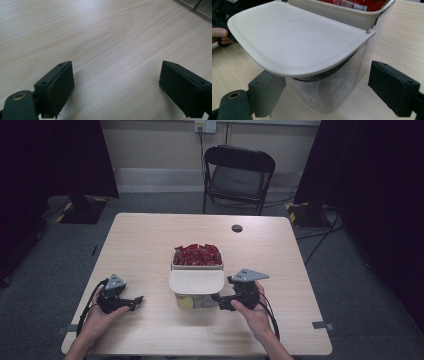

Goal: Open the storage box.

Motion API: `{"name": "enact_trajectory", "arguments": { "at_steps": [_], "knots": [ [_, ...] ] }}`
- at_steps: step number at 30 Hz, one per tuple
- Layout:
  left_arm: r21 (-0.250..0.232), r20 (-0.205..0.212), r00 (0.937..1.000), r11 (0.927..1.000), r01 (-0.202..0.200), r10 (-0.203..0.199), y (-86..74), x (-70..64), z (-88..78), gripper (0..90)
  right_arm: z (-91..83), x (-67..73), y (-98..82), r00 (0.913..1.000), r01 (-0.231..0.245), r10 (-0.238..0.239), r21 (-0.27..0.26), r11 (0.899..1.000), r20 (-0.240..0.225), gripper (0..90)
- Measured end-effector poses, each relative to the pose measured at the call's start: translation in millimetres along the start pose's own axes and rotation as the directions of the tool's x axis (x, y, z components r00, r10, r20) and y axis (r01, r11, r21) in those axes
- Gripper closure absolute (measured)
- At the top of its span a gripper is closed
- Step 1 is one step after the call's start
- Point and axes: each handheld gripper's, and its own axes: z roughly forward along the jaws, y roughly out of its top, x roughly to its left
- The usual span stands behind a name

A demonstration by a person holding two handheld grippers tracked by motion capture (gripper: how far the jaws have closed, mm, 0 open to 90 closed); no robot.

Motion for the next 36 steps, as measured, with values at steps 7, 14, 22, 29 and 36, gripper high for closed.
{"name": "enact_trajectory", "arguments": {
  "at_steps": [7, 14, 22, 29, 36],
  "knots": [
    [0.0, 0.0, 1.0, 1.0, 0.0, 0.0, 0.0, 0.0, 0.0, 12.0, 1.4, -1.9, 3.9, 0.9999, -0.003, 0.003, -0.003, 1.0, -0.017, 13.3],
    [0.0, 0.0, 1.0, 1.0, 0.0, 0.0, 0.0, 0.0, 0.0, 12.0, 2.0, -2.4, 9.1, 0.9999, -0.003, 0.003, -0.012, 1.0, -0.01, 13.6],
    [0.0, 0.0, 1.0, 1.0, 0.0, 0.0, 0.0, 0.0, 0.0, 12.0, 4.0, -5.3, 14.4, 1.0, -0.008, 0.008, -0.012, 1.0, 0.006, 13.8],
    [0.0, 0.0, 1.0, 1.0, 0.0, 0.0, 0.0, 0.0, 0.0, 12.0, 7.9, -10.7, 15.3, 0.9997, -0.022, 0.022, -0.019, 1.0, 0.009, 14.0],
    [-0.001, 0.0, 1.0, 1.0, 0.0, 0.0, 0.0, 0.0, 0.0, 12.0, 7.2, -14.0, 22.6, 0.9996, -0.026, 0.027, -0.037, 0.999, 0.006, 13.9]
  ]
}}
